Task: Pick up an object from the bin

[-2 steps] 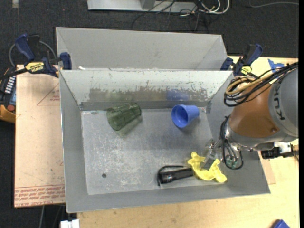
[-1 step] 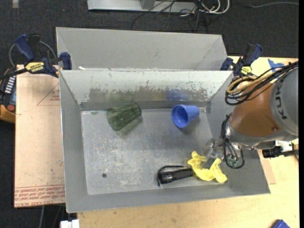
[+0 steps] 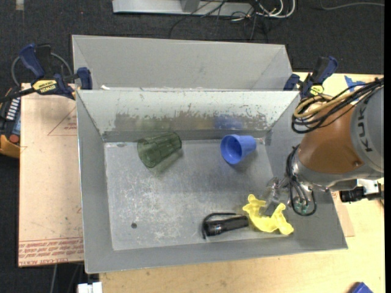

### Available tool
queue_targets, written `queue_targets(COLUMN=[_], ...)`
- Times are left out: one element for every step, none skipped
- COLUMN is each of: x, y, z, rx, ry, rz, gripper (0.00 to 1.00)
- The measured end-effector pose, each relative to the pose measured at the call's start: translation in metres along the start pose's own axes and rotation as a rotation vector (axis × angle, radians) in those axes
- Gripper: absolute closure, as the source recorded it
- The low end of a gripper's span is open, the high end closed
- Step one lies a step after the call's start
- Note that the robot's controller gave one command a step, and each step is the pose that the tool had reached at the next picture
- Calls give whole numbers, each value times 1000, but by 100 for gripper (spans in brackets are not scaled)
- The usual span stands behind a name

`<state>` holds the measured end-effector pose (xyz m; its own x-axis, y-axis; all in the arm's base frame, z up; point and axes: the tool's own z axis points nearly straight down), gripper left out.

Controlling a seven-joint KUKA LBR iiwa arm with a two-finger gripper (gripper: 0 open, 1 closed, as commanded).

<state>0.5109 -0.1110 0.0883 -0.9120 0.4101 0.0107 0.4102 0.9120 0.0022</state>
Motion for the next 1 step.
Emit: queue_targets(x=[0], y=[0], z=[-16], rx=[-1], ry=[-3], rz=[0], gripper=[100])
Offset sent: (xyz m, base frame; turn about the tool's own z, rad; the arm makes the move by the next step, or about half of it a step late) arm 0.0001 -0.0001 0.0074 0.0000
